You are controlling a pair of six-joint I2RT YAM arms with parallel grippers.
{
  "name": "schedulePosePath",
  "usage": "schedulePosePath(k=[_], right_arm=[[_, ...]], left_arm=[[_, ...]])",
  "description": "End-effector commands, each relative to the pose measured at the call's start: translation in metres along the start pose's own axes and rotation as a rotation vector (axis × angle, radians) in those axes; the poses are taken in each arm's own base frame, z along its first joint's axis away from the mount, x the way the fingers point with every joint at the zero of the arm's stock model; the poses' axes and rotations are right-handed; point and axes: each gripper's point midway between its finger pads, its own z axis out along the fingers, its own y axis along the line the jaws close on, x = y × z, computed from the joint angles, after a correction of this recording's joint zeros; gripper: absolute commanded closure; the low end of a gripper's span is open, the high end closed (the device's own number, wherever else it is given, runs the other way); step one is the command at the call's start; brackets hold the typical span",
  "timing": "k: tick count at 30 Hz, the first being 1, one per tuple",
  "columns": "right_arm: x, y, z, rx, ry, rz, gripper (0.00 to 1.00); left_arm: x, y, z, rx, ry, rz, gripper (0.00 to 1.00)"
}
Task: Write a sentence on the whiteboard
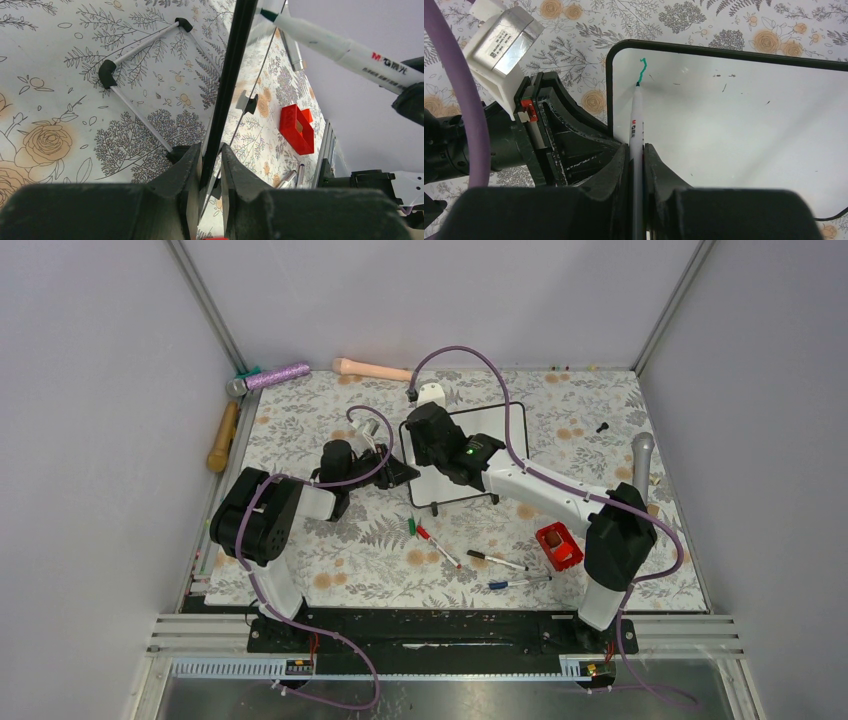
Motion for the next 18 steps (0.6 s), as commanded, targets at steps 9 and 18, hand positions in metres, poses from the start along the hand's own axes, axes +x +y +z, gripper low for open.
schedulePosePath(k=[9, 18], right_arm=[[0.010, 0.008, -0.008, -0.038, 0.037, 0.027, 1.00], [0.015, 0.008, -0.009, -0.044, 0.050, 0.035, 1.00]], left_arm=[[-0.013, 0.007, 0.002, -0.050, -0.037, 0.021, 0.85], [-0.013, 0.007, 0.002, -0.050, -0.037, 0.022, 0.85]])
